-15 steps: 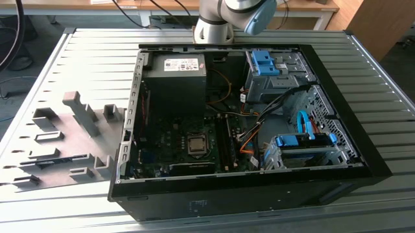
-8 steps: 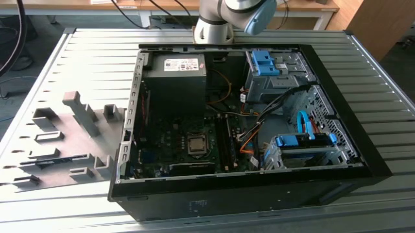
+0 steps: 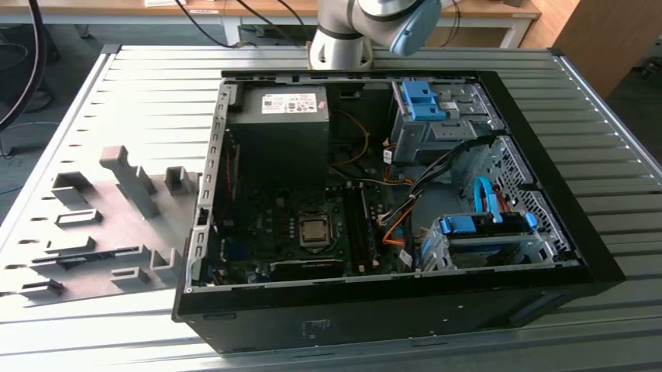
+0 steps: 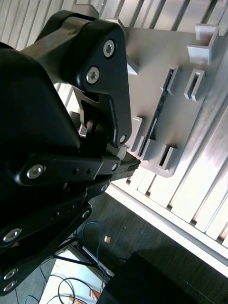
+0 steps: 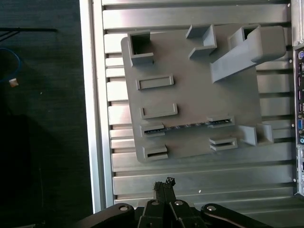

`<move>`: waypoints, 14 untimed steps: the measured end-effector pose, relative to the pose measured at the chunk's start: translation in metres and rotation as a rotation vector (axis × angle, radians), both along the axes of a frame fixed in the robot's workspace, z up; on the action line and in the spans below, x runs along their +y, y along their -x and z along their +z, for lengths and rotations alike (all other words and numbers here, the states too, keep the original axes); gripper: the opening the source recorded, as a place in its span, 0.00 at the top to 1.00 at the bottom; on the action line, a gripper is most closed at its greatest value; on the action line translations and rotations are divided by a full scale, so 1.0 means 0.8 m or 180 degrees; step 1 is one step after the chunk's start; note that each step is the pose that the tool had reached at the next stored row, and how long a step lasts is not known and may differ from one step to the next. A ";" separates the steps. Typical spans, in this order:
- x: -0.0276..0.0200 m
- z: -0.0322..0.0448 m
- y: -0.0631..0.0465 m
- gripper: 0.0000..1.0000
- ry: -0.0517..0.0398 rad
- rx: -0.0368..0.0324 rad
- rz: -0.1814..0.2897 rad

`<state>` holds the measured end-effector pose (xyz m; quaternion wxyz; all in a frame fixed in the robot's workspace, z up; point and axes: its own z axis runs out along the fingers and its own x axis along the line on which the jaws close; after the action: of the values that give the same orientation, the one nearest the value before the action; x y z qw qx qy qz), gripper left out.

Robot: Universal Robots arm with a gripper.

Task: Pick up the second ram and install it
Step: 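Reach for the second ram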

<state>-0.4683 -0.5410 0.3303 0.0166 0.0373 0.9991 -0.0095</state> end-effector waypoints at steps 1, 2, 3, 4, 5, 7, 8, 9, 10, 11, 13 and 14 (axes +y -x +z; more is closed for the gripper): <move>0.0000 -0.0011 0.000 0.90 0.0000 0.0000 0.0000; 0.0000 -0.0021 0.000 0.90 0.0000 0.0000 0.0000; 0.0000 -0.0032 0.000 0.90 0.0000 0.0000 0.0000; 0.0000 -0.0044 0.000 0.90 0.0000 0.0000 0.0000; 0.0000 -0.0056 0.000 0.90 0.0000 0.0000 0.0000; 0.0000 -0.0083 0.000 0.90 0.0000 0.0000 0.0000; 0.0000 -0.0098 0.000 0.90 0.0000 0.0000 0.0000; 0.0000 -0.0120 0.000 0.90 0.0000 0.0000 0.0000; 0.0000 -0.0144 0.000 0.90 0.0000 0.0000 0.0000; 0.0000 -0.0168 0.000 0.90 0.0000 0.0000 0.0000; -0.0001 -0.0211 -0.001 0.90 0.0001 0.0000 0.0000; -0.0001 -0.0232 -0.003 0.90 0.0001 0.0001 0.0001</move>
<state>-0.4661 -0.5410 0.3118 0.0165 0.0372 0.9991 -0.0097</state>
